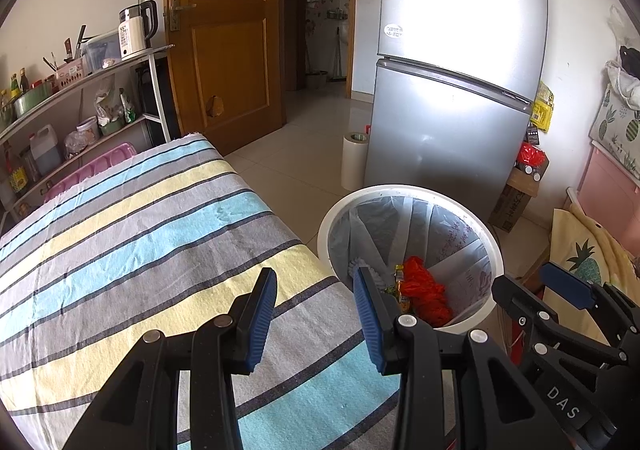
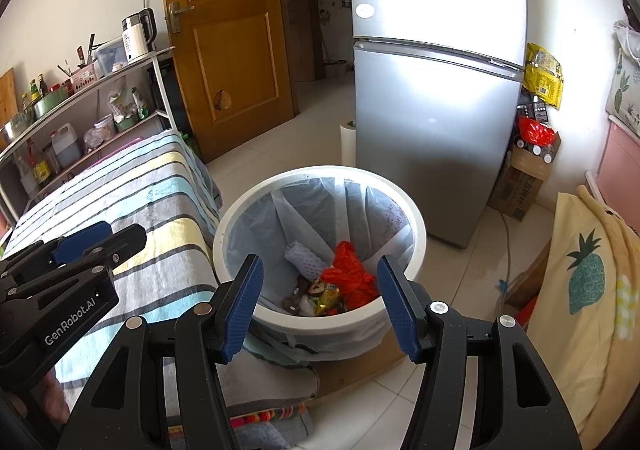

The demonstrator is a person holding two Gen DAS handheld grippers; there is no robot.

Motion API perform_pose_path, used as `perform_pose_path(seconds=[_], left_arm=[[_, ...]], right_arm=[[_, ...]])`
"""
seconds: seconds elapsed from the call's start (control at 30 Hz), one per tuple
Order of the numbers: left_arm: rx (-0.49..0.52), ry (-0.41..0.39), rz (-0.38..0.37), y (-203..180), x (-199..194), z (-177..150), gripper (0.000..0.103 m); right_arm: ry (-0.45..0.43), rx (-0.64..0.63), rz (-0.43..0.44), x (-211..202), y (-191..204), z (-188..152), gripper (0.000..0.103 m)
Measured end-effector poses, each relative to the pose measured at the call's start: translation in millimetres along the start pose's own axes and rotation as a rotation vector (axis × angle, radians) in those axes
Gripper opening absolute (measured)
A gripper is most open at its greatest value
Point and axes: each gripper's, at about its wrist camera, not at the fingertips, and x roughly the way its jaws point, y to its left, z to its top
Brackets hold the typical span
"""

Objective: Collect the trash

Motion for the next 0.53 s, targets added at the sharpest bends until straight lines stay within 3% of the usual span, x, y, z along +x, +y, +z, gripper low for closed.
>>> perform_pose_path(seconds=[0.53], left_arm=[[-0.008, 0.010, 0.008, 0.3, 5.3, -2.8, 0.040]], right_arm=[[0.001, 0.002, 0.000, 1.1, 0.3, -1.0, 0.060]])
